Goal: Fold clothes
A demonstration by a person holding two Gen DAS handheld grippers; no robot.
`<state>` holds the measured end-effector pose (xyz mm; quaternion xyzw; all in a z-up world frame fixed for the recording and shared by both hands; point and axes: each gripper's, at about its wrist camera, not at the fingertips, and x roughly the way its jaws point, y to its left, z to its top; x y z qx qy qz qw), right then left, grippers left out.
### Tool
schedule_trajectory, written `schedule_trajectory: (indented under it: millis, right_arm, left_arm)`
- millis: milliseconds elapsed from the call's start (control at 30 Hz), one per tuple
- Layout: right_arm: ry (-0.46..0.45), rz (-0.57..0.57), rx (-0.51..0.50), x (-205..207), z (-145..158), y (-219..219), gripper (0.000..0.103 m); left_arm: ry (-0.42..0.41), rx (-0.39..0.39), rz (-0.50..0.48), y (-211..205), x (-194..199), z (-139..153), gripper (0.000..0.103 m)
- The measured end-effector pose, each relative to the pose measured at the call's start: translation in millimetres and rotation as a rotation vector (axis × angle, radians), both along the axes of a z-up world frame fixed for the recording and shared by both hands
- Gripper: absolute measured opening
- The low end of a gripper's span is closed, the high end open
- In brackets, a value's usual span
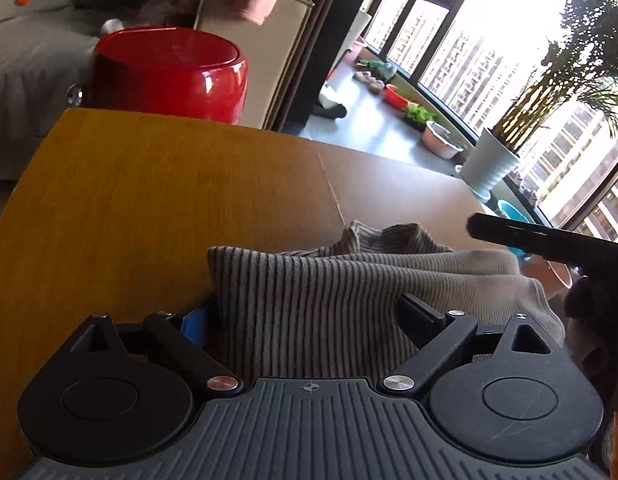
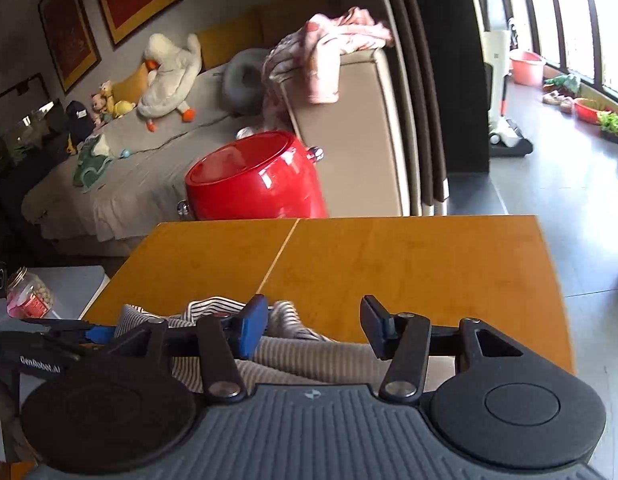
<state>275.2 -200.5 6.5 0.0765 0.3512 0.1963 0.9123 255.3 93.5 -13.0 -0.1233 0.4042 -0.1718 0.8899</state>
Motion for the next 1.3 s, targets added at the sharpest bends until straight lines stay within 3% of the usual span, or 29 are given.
schedule_trajectory:
  millis: [100, 200, 267, 367, 433, 533, 667, 833, 900, 1000, 1133, 1233, 1300]
  right_arm:
    - [0.046, 0.064, -0.007, 30, -11, 31, 0.051]
    - [0.035, 0.083, -0.086, 32, -24, 49, 0.023]
    - [0.030, 0.075, -0.060, 25, -19, 48, 0.008]
    - [-0.033, 0.074, -0.003, -2, 14, 38, 0.006]
    - [-0.095, 0.104, 0.035, -37, 44, 30, 0.006]
    - [-0.158, 0.180, 0.072, -99, 77, 25, 0.006]
    - [-0.099, 0.272, 0.063, -175, 70, 31, 0.006]
    - [0.015, 0.302, -0.028, -234, 17, 44, 0.006]
    - [0.008, 0.312, -0.078, -250, 7, 49, 0.007]
    - [-0.015, 0.328, -0.082, -267, 18, 44, 0.014]
    - [-0.104, 0.182, -0.059, -278, 54, 5, 0.065]
    - [-0.087, -0.001, -0.046, -276, 61, -28, 0.071]
    - [-0.028, -0.086, -0.032, -265, 50, -45, 0.071]
  left_arm:
    - [-0.025, -0.005, -0.012, 3, -4, -2, 0.092]
    - [-0.042, -0.029, -0.016, 9, -6, -3, 0.082]
    - [-0.043, -0.067, -0.005, 18, -8, -1, 0.079]
    - [-0.089, -0.134, 0.016, 35, -21, 17, 0.085]
    - [-0.135, -0.154, 0.021, 44, -37, 35, 0.094]
    - [-0.186, -0.198, 0.032, 55, -63, 61, 0.096]
    - [-0.218, -0.247, 0.026, 57, -94, 82, 0.098]
    - [-0.203, -0.154, -0.050, 31, -129, 80, 0.096]
    - [-0.173, -0.077, -0.079, 17, -141, 69, 0.074]
    - [-0.135, 0.061, -0.142, 1, -158, 48, 0.062]
    - [-0.101, 0.165, -0.209, -3, -182, 30, 0.062]
    - [-0.095, 0.152, -0.226, 6, -195, 35, 0.067]
    - [-0.080, 0.084, -0.190, 19, -192, 42, 0.085]
